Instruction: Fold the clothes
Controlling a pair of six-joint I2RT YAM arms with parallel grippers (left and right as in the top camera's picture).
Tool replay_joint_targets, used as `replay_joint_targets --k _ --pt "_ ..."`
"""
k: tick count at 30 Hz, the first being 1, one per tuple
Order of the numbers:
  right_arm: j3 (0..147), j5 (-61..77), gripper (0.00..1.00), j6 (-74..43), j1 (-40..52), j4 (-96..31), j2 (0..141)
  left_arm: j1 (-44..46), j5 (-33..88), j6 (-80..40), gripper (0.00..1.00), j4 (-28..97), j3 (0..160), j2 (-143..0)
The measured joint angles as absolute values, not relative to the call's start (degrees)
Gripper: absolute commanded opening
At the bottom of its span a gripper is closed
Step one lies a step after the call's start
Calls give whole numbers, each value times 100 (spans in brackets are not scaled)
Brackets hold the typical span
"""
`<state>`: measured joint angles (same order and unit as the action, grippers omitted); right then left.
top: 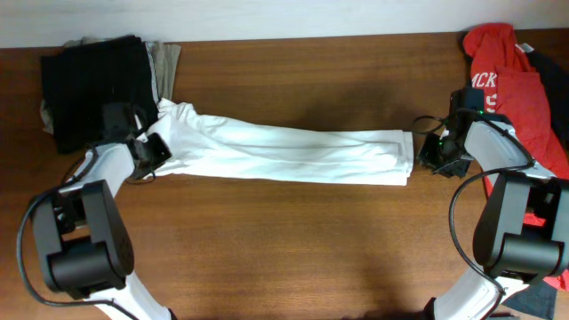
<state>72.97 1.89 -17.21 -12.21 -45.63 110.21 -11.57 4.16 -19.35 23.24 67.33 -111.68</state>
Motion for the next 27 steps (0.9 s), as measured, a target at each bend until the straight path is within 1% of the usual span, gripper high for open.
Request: replay_joint_targets --k 1,2,3,5,6,7,11,14,16,22,23,25,27 --pt "7321 250 34 -1712 -1221 -4650 11021 -1179 353 -1938 7 2423 6683 -11078" --pt "7376 336 86 -1719 -1221 -4748 11021 -1184 298 -1946 36 2499 6650 -10986" --pt "7533 506 99 -1691 -1221 -4884 11024 -1181 252 -1977 52 2604 6626 -10818" --pt "7926 816 99 -1555 -1221 -5011 11024 -1181 248 -1968 68 2751 6619 -10501" --pt "8138 1024 99 -1426 -1221 -5026 11024 -1181 250 -1986 99 2838 6622 -10285" --pt "8318 1297 99 -1236 -1221 -4987 11024 -1181 252 -1999 99 2912 6622 -10169" --pt "8291 1678 98 -604 -1221 -5054 11024 -1181 250 -2018 99 3118 6617 -10158" --pt "7876 1778 99 -349 -1221 -4980 11054 -1181 250 -2018 99 3155 6617 -10158" --pt "7640 1852 99 -237 -1221 -4705 11148 -1181 250 -2018 99 3208 6617 -10158" --pt "7553 2353 99 -128 -1221 -4628 11419 -1181 283 -2018 99 3240 6617 -10158" --pt "7553 2397 96 -126 -1221 -4633 11419 -1181 292 -2018 99 3238 6617 -10158" --pt "7553 2530 77 -119 -1219 -4652 11439 -1181 298 -2018 99 3238 6617 -10158" --pt "7542 2663 75 -137 -1175 -4652 11456 -1181 298 -2018 99 3238 6617 -10158"
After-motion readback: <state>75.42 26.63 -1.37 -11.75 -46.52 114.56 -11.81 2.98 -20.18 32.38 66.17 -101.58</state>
